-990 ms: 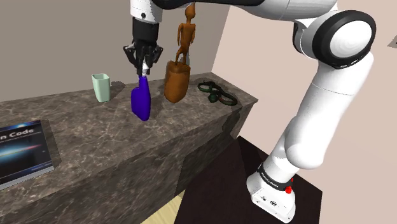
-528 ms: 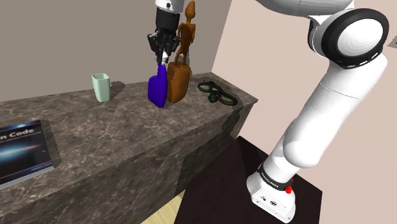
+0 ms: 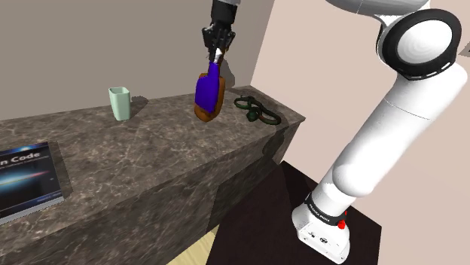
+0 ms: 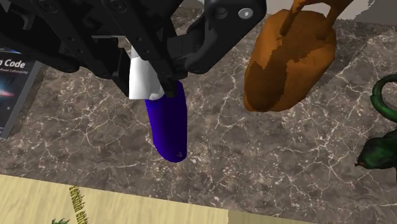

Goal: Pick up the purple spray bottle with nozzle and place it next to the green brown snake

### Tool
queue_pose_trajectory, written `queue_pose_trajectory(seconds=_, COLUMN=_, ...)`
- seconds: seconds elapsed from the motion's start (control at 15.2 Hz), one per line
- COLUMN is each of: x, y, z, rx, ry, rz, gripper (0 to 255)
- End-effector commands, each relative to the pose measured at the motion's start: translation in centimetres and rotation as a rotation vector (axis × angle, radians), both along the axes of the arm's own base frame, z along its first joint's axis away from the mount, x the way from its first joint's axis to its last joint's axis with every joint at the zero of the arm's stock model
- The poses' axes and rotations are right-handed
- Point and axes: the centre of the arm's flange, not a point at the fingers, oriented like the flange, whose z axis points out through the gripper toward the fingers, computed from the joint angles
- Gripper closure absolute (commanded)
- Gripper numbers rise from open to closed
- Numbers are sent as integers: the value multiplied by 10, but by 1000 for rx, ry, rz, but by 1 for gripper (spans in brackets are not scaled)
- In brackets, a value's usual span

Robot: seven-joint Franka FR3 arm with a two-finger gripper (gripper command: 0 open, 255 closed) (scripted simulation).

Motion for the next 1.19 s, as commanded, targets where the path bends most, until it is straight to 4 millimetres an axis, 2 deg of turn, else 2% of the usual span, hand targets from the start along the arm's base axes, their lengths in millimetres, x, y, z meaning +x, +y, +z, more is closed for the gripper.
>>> queue_pose_trajectory(seconds=0.0, x=0, y=-26, z=10, rx=0, ry=0, rz=1, gripper=255)
queue_pose_trajectory(seconds=1.12, x=7, y=-235, z=91, rx=0, ry=0, rz=1, gripper=255)
